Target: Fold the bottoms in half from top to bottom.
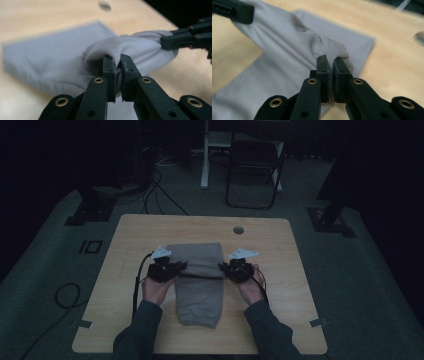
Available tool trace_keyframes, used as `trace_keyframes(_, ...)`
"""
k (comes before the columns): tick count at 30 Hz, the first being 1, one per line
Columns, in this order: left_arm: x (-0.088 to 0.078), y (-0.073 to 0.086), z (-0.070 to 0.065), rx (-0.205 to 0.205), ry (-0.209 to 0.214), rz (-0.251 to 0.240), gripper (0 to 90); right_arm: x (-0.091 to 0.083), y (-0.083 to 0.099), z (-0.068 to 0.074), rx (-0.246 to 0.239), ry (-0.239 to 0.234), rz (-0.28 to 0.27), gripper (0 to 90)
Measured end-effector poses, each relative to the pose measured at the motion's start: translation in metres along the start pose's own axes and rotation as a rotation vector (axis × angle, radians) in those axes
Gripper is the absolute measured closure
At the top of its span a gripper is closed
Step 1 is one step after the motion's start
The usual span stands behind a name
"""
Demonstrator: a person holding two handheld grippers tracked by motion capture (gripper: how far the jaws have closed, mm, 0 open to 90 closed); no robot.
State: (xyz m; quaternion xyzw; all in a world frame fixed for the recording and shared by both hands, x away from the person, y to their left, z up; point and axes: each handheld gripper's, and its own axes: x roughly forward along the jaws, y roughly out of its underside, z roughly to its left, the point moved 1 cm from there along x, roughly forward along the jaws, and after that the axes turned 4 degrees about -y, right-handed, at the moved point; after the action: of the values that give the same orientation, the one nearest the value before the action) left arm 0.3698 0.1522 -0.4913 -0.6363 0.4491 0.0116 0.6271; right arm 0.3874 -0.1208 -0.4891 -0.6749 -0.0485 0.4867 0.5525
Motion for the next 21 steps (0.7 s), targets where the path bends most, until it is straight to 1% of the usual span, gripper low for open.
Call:
trace_keyframes(1, 0.001, 0.009, 0.000, 0.001, 0.001, 0.021, 83.2, 0.002, 0.008, 0.004, -0.009, -0.008, 0.020, 85.8)
trace_keyframes(3, 0.003, 0.028, 0.002, -0.027, 0.026, 0.063, 82.0, 0.008, 0.024, 0.012, -0.013, -0.036, 0.062, 85.6)
trace_keyframes(4, 0.003, 0.028, 0.002, -0.027, 0.026, 0.063, 80.4, 0.008, 0.024, 0.012, -0.013, -0.036, 0.062, 85.6)
trace_keyframes(5, 0.004, 0.036, 0.003, -0.039, 0.041, 0.081, 77.3, 0.013, 0.037, 0.019, -0.017, -0.047, 0.107, 84.1)
trace_keyframes(6, 0.006, 0.048, 0.003, -0.034, 0.040, 0.117, 73.0, 0.016, 0.043, 0.021, -0.018, -0.055, 0.132, 80.6)
trace_keyframes(7, 0.005, 0.051, 0.005, -0.028, 0.038, 0.120, 68.3, 0.018, 0.046, 0.023, -0.016, -0.067, 0.156, 73.4)
trace_keyframes(8, 0.005, 0.051, 0.005, -0.028, 0.038, 0.120, 64.9, 0.019, 0.048, 0.023, -0.016, -0.077, 0.168, 66.6)
trace_keyframes(9, 0.003, 0.052, 0.006, -0.035, 0.038, 0.113, 63.0, 0.018, 0.049, 0.023, -0.015, -0.081, 0.164, 62.0)
trace_keyframes(10, -0.002, 0.047, 0.009, -0.043, 0.033, 0.082, 60.8, 0.015, 0.047, 0.022, -0.004, -0.085, 0.146, 58.5)
trace_keyframes(11, -0.002, 0.047, 0.009, -0.043, 0.033, 0.082, 59.8, 0.015, 0.047, 0.022, -0.004, -0.085, 0.146, 58.5)
trace_keyframes(12, -0.005, 0.038, 0.011, -0.043, 0.028, 0.060, 58.6, 0.010, 0.040, 0.017, 0.025, -0.090, 0.099, 54.9)
trace_keyframes(14, -0.003, 0.027, 0.010, -0.033, 0.017, 0.050, 57.1, 0.007, 0.030, 0.010, 0.068, -0.086, 0.062, 53.7)
trace_keyframes(15, 0.000, 0.022, 0.011, -0.027, 0.007, 0.053, 55.8, 0.008, 0.026, 0.006, 0.093, -0.083, 0.050, 53.2)
trace_keyframes(16, 0.000, 0.022, 0.011, -0.027, 0.007, 0.053, 55.1, 0.008, 0.026, 0.006, 0.093, -0.083, 0.050, 53.2)
trace_keyframes(17, 0.000, 0.022, 0.011, -0.027, 0.007, 0.053, 55.1, 0.011, 0.021, 0.001, 0.125, -0.079, 0.045, 53.2)
trace_keyframes(18, 0.009, 0.011, 0.011, -0.035, -0.004, 0.060, 55.1, 0.011, 0.021, 0.001, 0.125, -0.079, 0.045, 52.5)
trace_keyframes(19, 0.014, 0.007, 0.012, -0.039, -0.010, 0.062, 54.1, 0.020, 0.014, -0.007, 0.198, -0.088, 0.045, 50.1)
trace_keyframes(21, 0.026, -0.001, 0.012, -0.041, -0.033, 0.079, 52.9, 0.032, 0.009, -0.012, 0.226, -0.082, 0.058, 48.4)
